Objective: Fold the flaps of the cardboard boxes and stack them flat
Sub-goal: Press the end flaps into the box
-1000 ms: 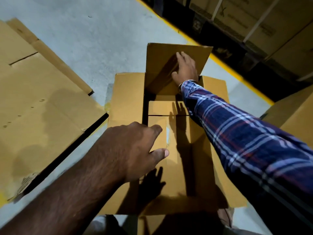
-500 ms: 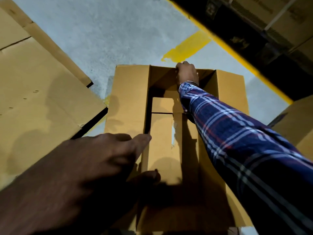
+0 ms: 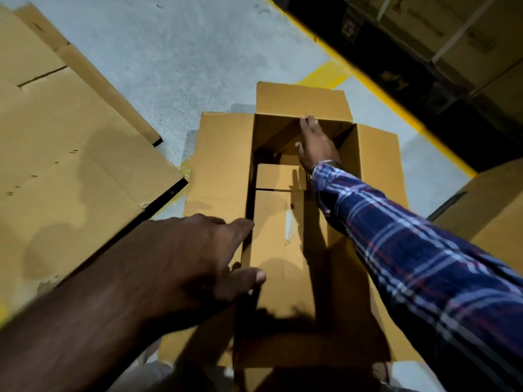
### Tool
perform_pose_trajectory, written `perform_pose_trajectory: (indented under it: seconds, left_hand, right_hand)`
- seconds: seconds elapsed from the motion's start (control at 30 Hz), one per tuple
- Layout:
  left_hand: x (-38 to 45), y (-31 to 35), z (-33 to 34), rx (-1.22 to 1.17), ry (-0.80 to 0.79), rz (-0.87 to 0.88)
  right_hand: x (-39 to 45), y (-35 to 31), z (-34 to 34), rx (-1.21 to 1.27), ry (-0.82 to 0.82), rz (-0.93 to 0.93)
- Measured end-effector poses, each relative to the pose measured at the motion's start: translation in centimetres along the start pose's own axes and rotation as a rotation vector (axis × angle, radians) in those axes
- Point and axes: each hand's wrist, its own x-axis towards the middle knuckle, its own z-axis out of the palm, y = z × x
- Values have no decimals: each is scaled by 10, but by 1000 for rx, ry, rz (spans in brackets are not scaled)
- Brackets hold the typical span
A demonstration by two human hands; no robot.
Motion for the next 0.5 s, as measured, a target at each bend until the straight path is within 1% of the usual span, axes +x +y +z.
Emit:
perform_pose_trajectory:
  seconds: [0.07,0.1,0.13,0.17,0.23,0.3,0.37,0.43,0.5]
  left_hand:
    - [-8,-3,2,-62,56,16]
    - [-12,-3,3,-63,96,10]
    - [-15,-2,5,-92,96,3]
    - [-14,-2,6,-92,88,-6]
    - [-9,-3,2,-101,142,-14]
    - [-11,-3,1,-136,149,-22]
    - [-15,-6,-1,-188,140,-32]
    - [-15,-11,1,-246,137,-50]
    - [-15,-18,7,-267,141,-66]
  right_hand:
    - [-39,-4,-7,36,-81,88]
    - [-61,-7,-9,43,-159,122]
    - [-84,-10,-10,84,-234,135]
    - [-108,-14,-10,178,-278,141]
    - [-155,-21,-3,381,-326,213]
    - [-208,-38,-2,492,-408,257]
    - [-256,-55,11,549,-558,280]
    - [-301,-72,27,622,-705,353]
    - [-340,-88,45,628,-733,356]
